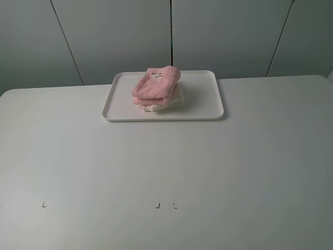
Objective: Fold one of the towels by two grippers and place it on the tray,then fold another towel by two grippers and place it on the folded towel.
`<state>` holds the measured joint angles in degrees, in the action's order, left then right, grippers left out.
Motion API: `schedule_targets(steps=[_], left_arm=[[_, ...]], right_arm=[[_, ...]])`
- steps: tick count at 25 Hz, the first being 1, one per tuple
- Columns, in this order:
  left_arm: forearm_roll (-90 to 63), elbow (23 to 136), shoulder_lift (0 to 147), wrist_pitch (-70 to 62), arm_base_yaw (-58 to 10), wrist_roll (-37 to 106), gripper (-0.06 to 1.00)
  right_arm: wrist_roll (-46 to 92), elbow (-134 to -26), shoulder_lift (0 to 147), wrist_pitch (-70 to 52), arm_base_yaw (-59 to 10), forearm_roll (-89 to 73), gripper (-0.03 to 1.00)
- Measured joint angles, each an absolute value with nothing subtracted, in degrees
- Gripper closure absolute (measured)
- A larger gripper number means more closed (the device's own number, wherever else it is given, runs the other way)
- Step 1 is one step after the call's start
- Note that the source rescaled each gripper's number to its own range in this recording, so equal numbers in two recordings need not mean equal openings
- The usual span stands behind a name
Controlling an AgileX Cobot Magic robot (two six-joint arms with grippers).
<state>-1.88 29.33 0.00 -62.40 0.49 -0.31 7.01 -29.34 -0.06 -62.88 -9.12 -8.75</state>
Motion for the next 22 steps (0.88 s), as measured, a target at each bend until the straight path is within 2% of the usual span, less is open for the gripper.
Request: schedule_targets(steps=[13, 22], left_arm=[[-1.9, 29.3, 0.0, -62.4, 0.5, 0.0, -0.04], [-1.9, 29.3, 0.0, -62.4, 0.5, 0.0, -0.04]], right_arm=[[7.0, -29.3, -0.1, -62.9, -8.8, -9.6, -0.03], [6.9, -29.3, -0.1, -62.9, 0.7, -9.6, -0.03]])
